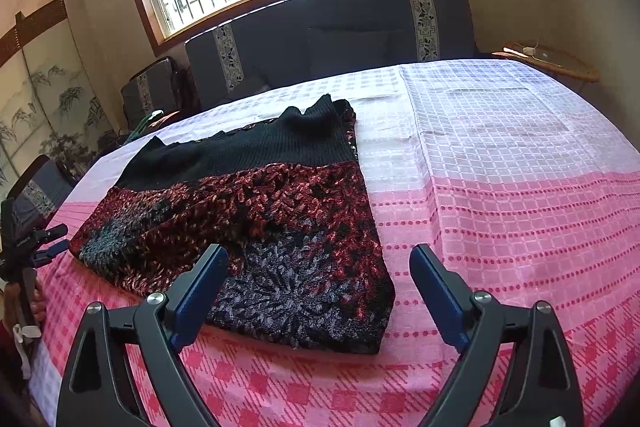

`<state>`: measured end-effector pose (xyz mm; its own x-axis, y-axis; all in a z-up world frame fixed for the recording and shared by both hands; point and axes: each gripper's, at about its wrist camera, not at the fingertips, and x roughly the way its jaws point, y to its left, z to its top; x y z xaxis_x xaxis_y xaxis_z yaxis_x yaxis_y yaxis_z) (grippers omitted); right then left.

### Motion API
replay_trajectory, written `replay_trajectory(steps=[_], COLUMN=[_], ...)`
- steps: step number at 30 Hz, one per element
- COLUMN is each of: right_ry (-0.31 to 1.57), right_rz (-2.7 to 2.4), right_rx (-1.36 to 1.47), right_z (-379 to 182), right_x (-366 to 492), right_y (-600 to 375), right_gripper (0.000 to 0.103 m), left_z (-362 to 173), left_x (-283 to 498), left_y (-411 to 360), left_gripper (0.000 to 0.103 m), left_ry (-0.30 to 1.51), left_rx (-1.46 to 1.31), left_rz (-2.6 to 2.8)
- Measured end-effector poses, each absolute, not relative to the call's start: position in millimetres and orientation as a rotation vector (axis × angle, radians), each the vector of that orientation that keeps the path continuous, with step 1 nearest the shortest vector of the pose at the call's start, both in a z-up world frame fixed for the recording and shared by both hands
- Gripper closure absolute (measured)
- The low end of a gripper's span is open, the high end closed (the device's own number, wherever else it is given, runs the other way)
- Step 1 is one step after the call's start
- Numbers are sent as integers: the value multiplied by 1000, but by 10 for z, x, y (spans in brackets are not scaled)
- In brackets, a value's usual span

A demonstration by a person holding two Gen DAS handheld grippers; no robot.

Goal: Fold small clothes

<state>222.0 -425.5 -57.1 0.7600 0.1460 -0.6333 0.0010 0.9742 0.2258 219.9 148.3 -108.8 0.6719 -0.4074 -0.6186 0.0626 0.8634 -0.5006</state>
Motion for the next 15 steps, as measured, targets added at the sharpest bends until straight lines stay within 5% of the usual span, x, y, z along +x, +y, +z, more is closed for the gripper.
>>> replay_trajectory(steps=[15], right_ry=[672], right_rz=[91], right_rx=[225], right_z=[-535], right_x=[2163], right_y=[-4269], right_gripper=[6], left_z=[-1061], left_x=[2987], left_y=[1274], left_gripper=[18], left_ry=[959], left_rx=[-512], left_rz=[-553])
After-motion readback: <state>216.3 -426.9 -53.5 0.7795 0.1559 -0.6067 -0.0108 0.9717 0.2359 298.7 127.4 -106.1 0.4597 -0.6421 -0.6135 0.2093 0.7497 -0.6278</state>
